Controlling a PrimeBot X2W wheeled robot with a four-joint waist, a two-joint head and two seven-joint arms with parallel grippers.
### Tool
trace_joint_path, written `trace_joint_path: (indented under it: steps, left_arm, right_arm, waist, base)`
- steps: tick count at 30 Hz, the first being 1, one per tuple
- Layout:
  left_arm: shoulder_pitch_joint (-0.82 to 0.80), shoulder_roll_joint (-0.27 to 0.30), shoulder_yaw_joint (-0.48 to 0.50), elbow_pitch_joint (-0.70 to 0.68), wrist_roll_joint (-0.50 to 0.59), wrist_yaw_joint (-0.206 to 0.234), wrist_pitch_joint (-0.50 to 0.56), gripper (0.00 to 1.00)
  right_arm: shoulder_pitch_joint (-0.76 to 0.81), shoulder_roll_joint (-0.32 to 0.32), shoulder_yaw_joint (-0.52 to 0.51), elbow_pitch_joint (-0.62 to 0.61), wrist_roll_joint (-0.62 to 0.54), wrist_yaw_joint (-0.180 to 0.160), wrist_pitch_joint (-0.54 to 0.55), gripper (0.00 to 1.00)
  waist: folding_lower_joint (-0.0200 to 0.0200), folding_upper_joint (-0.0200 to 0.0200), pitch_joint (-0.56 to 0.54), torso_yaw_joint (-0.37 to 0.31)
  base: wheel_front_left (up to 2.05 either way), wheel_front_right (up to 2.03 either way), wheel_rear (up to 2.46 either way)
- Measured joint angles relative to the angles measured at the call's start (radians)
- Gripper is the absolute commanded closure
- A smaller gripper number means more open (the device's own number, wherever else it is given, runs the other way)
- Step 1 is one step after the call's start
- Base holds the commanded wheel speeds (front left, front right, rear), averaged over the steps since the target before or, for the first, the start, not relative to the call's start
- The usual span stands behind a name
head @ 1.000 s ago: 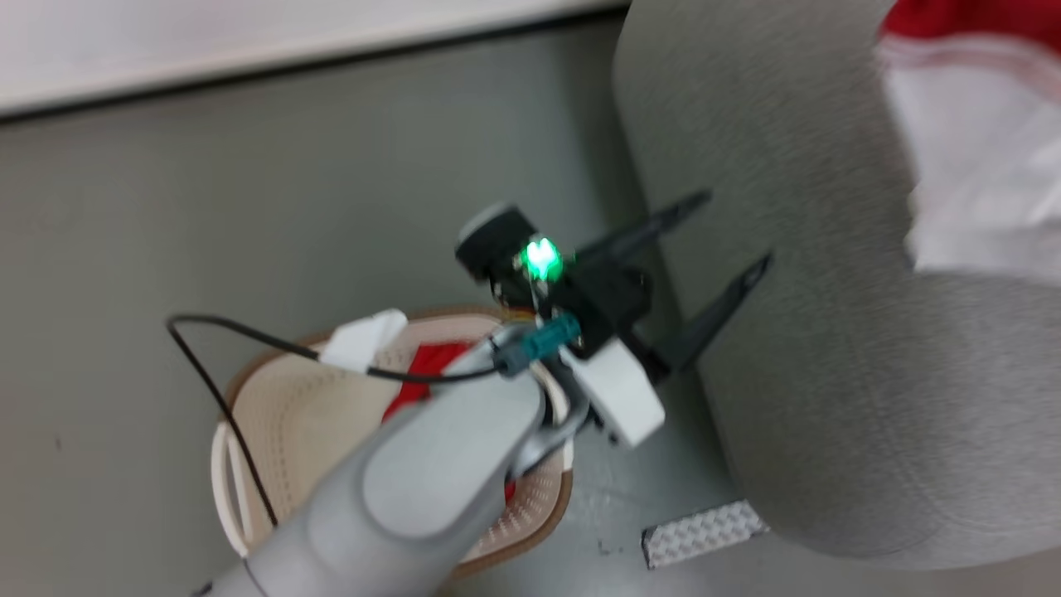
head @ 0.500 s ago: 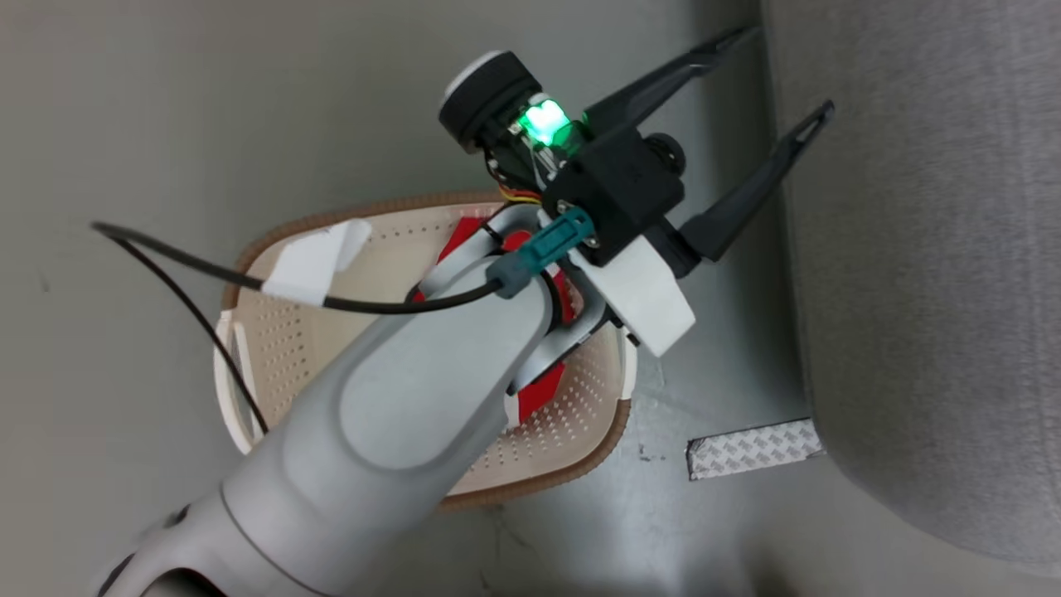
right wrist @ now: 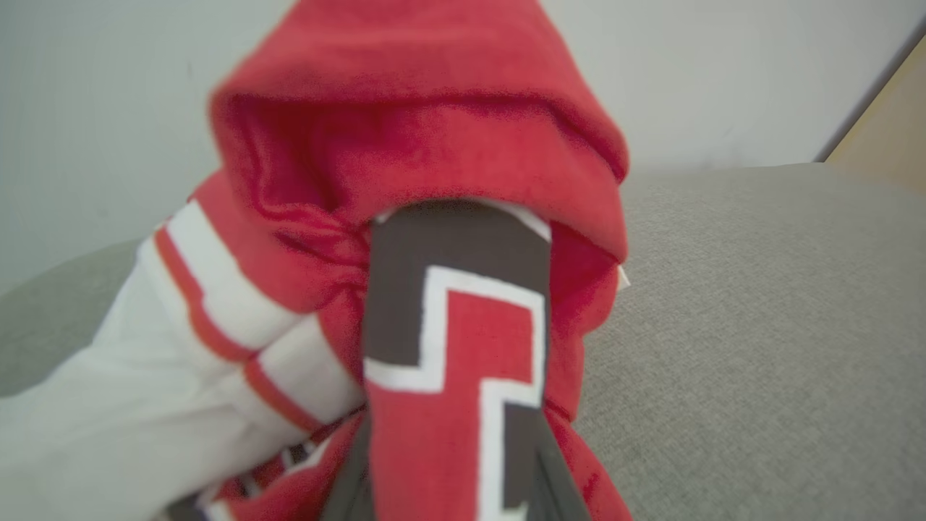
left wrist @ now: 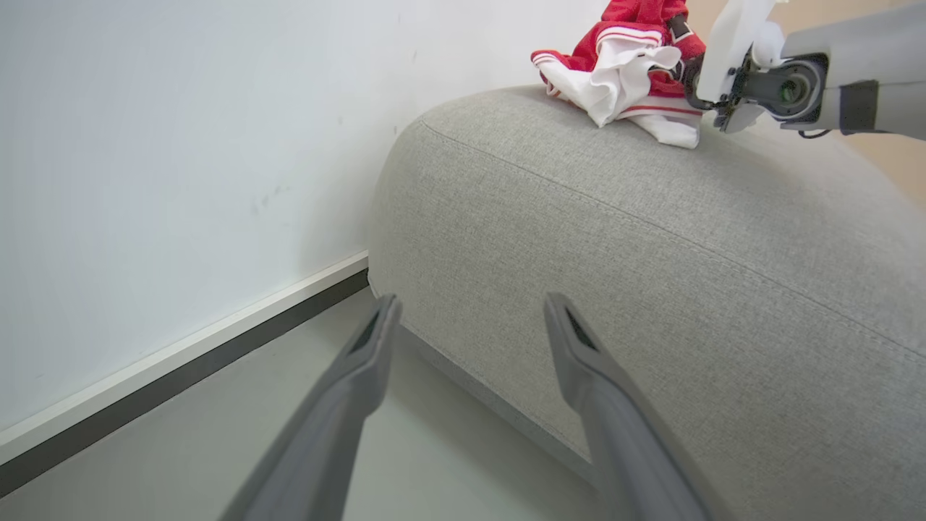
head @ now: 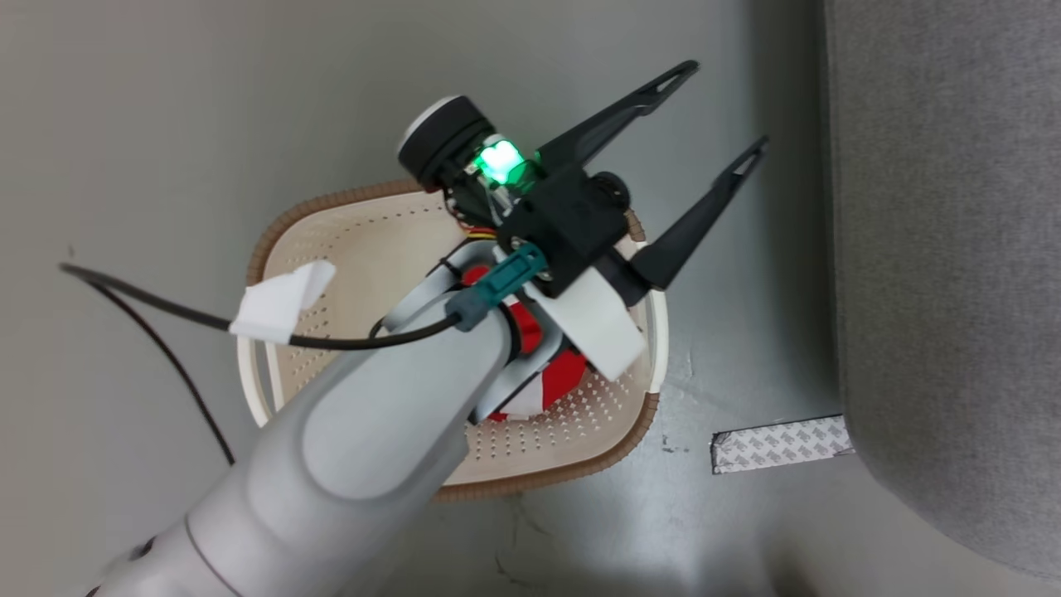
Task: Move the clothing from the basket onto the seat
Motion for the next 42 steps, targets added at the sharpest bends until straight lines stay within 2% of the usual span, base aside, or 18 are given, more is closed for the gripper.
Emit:
trace_joint_path:
  steps: [8,14,18,30,35,42]
  left_arm:
    - [0.049,0.048,0.026,-0.007,-0.024,0.031,0.007,0.00]
    - [0.123,0.075,0.051,0.001,-0.062,0.056,-0.011,0.00]
    - [0.184,0.092,0.082,0.015,-0.087,0.093,-0.048,0.00]
    - [0.475,0.117,0.161,0.073,-0.180,0.179,-0.122,0.00]
    - [0.603,0.118,0.211,0.092,-0.207,0.215,-0.129,0.00]
    - [0.771,0.096,0.326,0.059,-0.207,0.240,-0.131,0.00]
  right_arm:
    - [0.019,0.051,0.018,0.013,-0.025,0.000,-0.052,0.00]
    - [0.188,0.082,0.103,-0.043,-0.009,0.000,-0.097,0.00]
    - [0.311,0.071,0.129,-0.119,-0.032,0.000,-0.120,0.00]
    - [0.769,0.165,0.085,-0.521,-0.108,0.000,-0.125,0.00]
    - [0.940,0.220,0.083,-0.624,-0.117,0.000,-0.125,0.00]
    - [1.134,0.284,0.117,-0.694,-0.118,0.000,-0.125,0.00]
  waist:
    - [-0.0002,0.0000,-0.051,-0.034]
    - [-0.0002,0.0000,-0.123,-0.061]
    - [-0.0003,0.0000,-0.192,-0.073]
    - [-0.0005,0.0000,-0.453,-0.082]
    - [-0.0006,0.0000,-0.572,-0.058]
    - [-0.0005,0.0000,-0.715,-0.004]
  base:
    - [0.00,0.00,0.00]
    - [0.00,0.00,0.00]
    - [0.00,0.00,0.00]
    - [0.00,0.00,0.00]
    - [0.00,0.00,0.00]
    - [0.00,0.00,0.00]
